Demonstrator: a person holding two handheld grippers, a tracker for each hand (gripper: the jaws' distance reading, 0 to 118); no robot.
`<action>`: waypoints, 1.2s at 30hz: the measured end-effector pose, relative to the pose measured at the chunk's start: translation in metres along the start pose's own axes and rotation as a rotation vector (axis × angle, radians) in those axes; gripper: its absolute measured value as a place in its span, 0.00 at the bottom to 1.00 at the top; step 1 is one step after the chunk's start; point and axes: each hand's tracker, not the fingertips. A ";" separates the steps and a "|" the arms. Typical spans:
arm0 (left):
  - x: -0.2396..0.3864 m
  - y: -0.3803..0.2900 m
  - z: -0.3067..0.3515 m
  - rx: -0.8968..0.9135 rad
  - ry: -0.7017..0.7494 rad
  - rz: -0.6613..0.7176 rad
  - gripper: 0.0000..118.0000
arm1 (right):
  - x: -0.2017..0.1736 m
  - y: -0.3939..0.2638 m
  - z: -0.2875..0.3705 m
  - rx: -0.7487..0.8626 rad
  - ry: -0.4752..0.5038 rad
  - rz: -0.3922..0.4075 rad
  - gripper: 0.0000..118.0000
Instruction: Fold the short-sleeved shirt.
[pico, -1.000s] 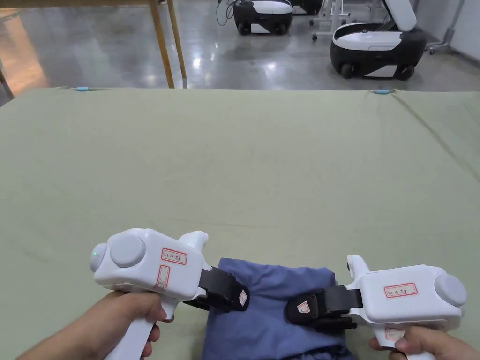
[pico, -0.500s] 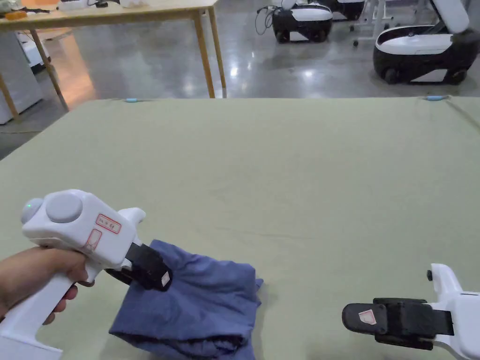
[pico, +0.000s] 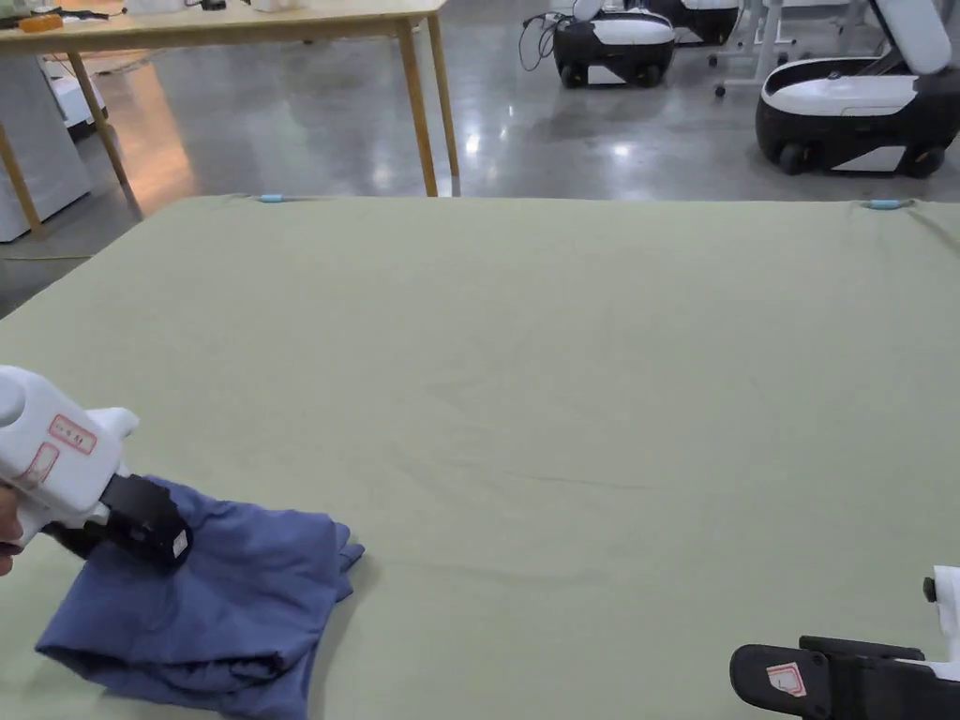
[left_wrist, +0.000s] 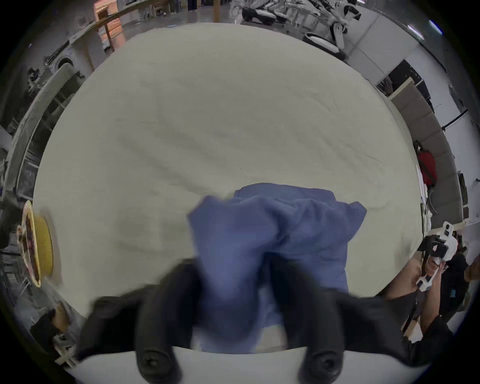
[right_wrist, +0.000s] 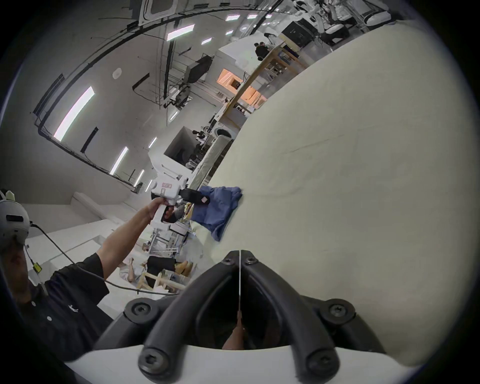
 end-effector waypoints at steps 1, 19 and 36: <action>0.003 -0.007 0.010 0.050 -0.003 0.000 0.72 | -0.004 0.001 0.005 0.028 -0.032 0.022 0.02; 0.336 -0.093 0.098 1.323 0.204 -0.215 0.00 | -0.138 0.058 0.093 0.823 -0.969 0.680 0.01; 0.396 -0.018 0.148 1.301 -0.006 -0.256 1.00 | -0.175 0.152 0.088 0.870 -0.974 0.637 1.00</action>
